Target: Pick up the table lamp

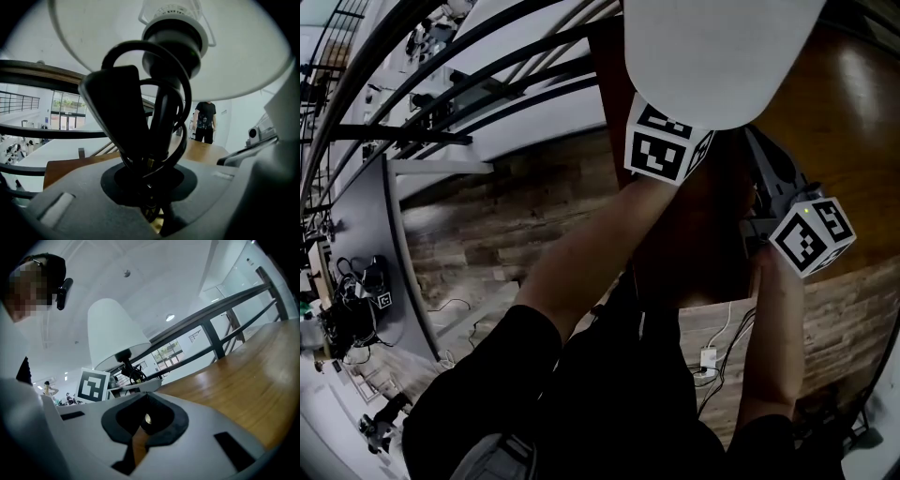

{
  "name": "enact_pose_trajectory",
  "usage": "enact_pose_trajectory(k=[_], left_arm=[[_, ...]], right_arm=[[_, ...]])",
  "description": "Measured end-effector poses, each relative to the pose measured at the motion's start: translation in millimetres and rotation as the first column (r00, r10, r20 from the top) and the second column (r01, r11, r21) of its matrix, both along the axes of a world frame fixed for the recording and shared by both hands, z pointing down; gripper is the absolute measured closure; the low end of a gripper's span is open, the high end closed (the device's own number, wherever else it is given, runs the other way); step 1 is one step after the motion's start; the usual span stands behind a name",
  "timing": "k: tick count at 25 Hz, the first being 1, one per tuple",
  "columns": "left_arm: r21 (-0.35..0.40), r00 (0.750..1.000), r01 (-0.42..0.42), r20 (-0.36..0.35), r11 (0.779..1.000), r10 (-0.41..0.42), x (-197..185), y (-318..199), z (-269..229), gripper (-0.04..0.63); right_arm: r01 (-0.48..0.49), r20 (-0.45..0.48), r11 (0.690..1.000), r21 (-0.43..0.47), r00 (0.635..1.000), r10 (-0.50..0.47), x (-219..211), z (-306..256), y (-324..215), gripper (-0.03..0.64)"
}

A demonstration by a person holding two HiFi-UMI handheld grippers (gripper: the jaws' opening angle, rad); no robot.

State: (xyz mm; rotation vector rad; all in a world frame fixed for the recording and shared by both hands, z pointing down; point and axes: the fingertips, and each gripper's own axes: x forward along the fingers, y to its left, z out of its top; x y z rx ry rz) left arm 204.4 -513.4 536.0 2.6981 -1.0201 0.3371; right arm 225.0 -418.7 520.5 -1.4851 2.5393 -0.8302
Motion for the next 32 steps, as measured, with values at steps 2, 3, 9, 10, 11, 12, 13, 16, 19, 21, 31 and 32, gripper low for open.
enact_pose_trajectory(k=[2, 3, 9, 10, 11, 12, 13, 16, 19, 21, 31, 32], left_arm=[[0.003, 1.000, -0.005, 0.006, 1.000, 0.005, 0.3, 0.2, -0.7, 0.515], [0.002, 1.000, -0.006, 0.008, 1.000, 0.006, 0.0, 0.4, -0.5, 0.517], [-0.006, 0.999, -0.040, -0.013, 0.999, 0.039, 5.0, 6.0, -5.6, 0.525], [0.003, 0.999, -0.043, -0.013, 0.999, 0.043, 6.8, 6.5, -8.5, 0.526], [0.011, 0.999, -0.046, -0.010, 0.999, 0.046, 8.8, 6.3, -11.6, 0.526], [0.016, 0.999, -0.052, -0.005, 0.999, 0.052, 10.8, 6.1, -14.7, 0.526], [0.019, 0.998, -0.059, 0.000, 0.998, 0.059, 12.6, 6.2, -18.0, 0.526], [0.024, 0.997, -0.072, 0.011, 0.997, 0.072, 12.6, 8.6, -32.2, 0.528], [0.015, 0.997, -0.070, 0.017, 0.997, 0.070, 8.2, 11.8, -51.8, 0.528], [0.003, 0.997, -0.072, 0.018, 0.997, 0.072, 5.6, 16.4, -67.0, 0.528], [-0.005, 0.997, -0.080, 0.014, 0.997, 0.080, -5.0, 62.2, -159.7, 0.528], [-0.007, 0.997, -0.080, 0.013, 0.997, 0.080, -7.3, 67.0, -166.9, 0.528]], right_arm=[[-0.003, 0.012, 1.000, -0.010, 1.000, 0.003, 1.7, 1.2, -0.9, 0.603], [-0.003, 0.016, 1.000, -0.016, 1.000, 0.004, 1.6, 2.5, -1.1, 0.603], [0.008, 0.022, 1.000, -0.024, 1.000, -0.008, 1.9, -0.5, -2.7, 0.603], [0.008, 0.024, 1.000, -0.024, 1.000, -0.008, 3.2, -2.0, -3.4, 0.603], [0.008, 0.026, 1.000, -0.023, 1.000, -0.007, 4.6, -3.5, -4.2, 0.603], [0.006, 0.028, 1.000, -0.022, 1.000, -0.005, 6.1, -4.8, -4.9, 0.603], [0.002, 0.030, 1.000, -0.023, 1.000, -0.001, 7.8, -5.8, -5.1, 0.603], [-0.018, 0.035, 0.999, -0.040, 0.999, 0.019, 11.3, -9.9, -3.9, 0.603], [-0.034, 0.040, 0.998, -0.049, 0.999, 0.036, 14.3, -22.1, -1.5, 0.603], [-0.046, 0.046, 0.997, -0.056, 0.998, 0.049, 16.4, -33.6, 2.4, 0.603], [-0.055, 0.056, 0.998, -0.026, 0.997, 0.057, 12.6, -126.2, 46.2, 0.603], [-0.052, 0.060, 0.998, -0.020, 0.997, 0.054, 9.8, -135.2, 51.4, 0.603]])
